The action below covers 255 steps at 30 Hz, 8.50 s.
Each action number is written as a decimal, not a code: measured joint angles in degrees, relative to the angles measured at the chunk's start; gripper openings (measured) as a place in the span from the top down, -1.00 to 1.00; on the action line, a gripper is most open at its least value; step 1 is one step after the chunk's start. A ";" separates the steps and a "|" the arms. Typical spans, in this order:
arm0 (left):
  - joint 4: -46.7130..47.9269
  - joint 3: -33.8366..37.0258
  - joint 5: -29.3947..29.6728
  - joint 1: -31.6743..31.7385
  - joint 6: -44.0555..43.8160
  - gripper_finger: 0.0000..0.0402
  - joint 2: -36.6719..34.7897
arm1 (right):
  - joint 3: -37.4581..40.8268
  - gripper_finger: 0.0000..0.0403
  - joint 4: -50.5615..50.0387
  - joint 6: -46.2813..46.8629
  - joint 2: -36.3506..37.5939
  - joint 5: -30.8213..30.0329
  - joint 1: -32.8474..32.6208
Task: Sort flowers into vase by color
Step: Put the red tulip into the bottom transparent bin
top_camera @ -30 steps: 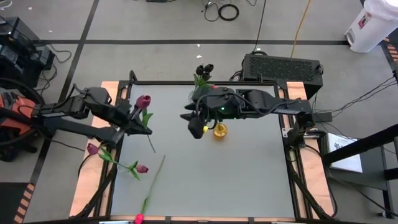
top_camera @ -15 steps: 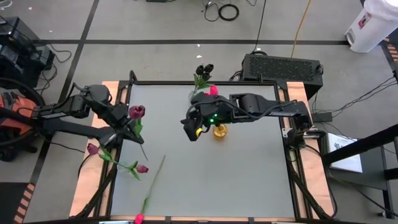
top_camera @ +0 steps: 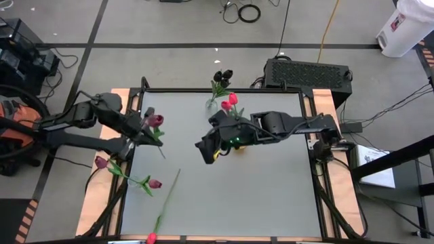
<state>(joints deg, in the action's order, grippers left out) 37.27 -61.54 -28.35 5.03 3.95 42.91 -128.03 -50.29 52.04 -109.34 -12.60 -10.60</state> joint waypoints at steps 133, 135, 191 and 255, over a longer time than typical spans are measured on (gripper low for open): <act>15.41 11.06 -12.10 -3.68 -8.10 0.99 -10.86 | 0.02 0.12 7.37 -7.72 -6.47 -12.59 -6.26; 15.45 11.06 -12.07 -3.68 -7.93 0.99 -10.83 | 0.00 0.12 6.89 -7.72 -6.47 -12.59 -6.26; 14.42 12.47 -13.24 -3.67 -6.72 0.98 -10.64 | 0.00 0.12 5.66 -7.30 -6.47 -12.61 -6.26; 12.78 16.00 -13.23 -3.66 -9.47 0.49 -11.82 | 0.00 0.12 5.23 -6.26 -6.47 -9.61 -6.37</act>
<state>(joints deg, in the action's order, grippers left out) 50.05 -45.54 -41.58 1.37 -5.52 31.09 -128.03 -45.06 45.78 -115.81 -22.21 -16.97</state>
